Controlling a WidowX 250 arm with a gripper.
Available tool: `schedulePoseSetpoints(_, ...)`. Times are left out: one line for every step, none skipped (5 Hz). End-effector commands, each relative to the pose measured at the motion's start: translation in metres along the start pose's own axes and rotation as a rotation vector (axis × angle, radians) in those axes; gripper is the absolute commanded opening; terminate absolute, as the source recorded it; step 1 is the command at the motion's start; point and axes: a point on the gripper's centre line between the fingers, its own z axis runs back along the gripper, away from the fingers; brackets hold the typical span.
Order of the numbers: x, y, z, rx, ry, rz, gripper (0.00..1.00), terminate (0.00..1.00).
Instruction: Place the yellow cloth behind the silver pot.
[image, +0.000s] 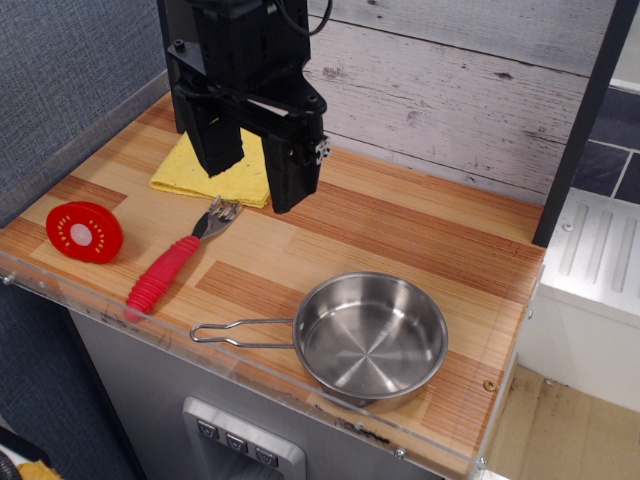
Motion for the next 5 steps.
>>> schedulePoseSetpoints(0.000,0.000,0.000,0.000,0.000,0.000,1.00,0.00)
schedulePoseSetpoints(0.020,0.021,-0.008,-0.006,0.006,0.034,1.00,0.00)
schedulePoseSetpoints(0.032,0.036,-0.017,-0.010,0.021,0.059,1.00,0.00)
schedulePoseSetpoints(0.046,0.063,-0.025,0.014,-0.002,0.108,1.00,0.00)
schedulePoseSetpoints(0.058,0.089,-0.032,0.069,-0.057,0.165,1.00,0.00)
